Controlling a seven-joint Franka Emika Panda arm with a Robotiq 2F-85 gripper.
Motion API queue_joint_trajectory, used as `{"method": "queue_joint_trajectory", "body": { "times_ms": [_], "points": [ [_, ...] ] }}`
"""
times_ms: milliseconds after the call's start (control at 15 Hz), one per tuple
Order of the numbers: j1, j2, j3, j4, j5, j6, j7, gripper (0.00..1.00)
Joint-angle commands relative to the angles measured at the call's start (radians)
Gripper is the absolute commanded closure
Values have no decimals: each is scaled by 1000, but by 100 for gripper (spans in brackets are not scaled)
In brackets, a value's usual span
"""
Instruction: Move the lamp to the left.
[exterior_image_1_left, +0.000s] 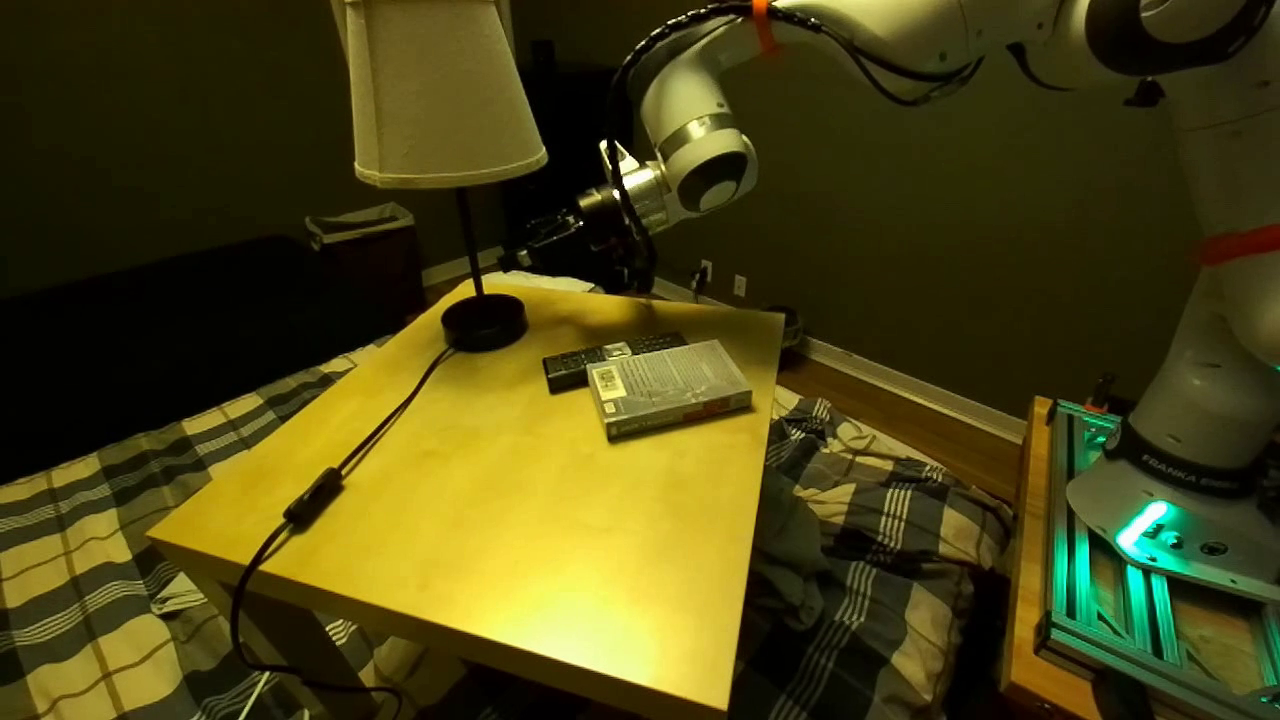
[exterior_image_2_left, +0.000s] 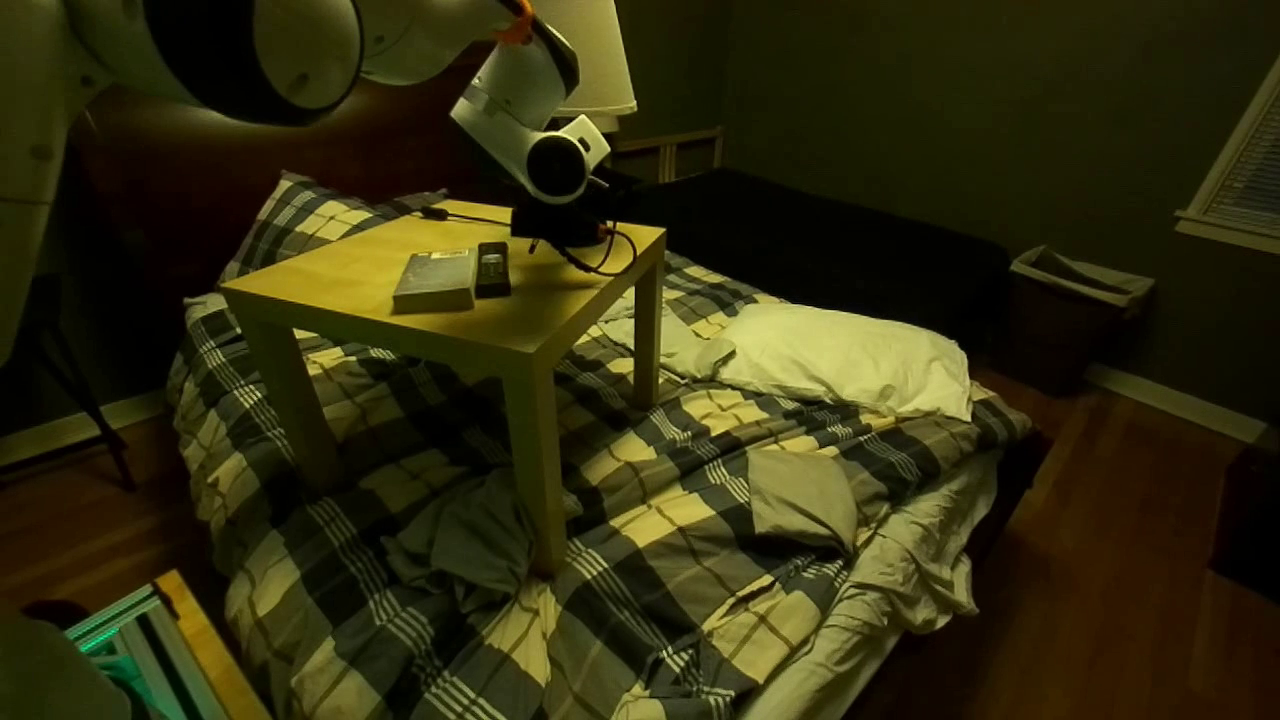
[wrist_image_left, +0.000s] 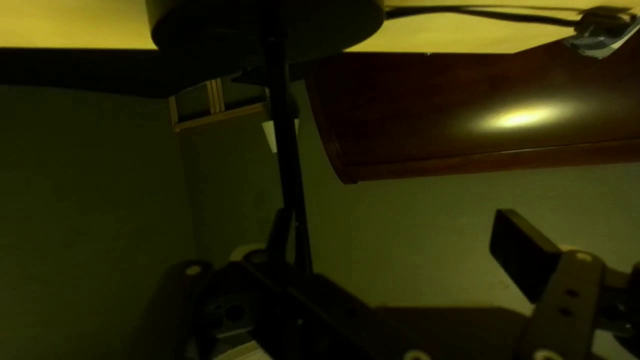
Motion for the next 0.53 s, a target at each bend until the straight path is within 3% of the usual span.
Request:
{"method": "queue_joint_trajectory", "body": {
  "times_ms": [0, 400, 467],
  "points": [
    [9, 80, 1, 105, 126, -40, -176, 0],
    [-4, 140, 0, 167, 215, -153, -362, 0],
    [72, 124, -109, 163, 252, -206, -340, 21]
  ]
}}
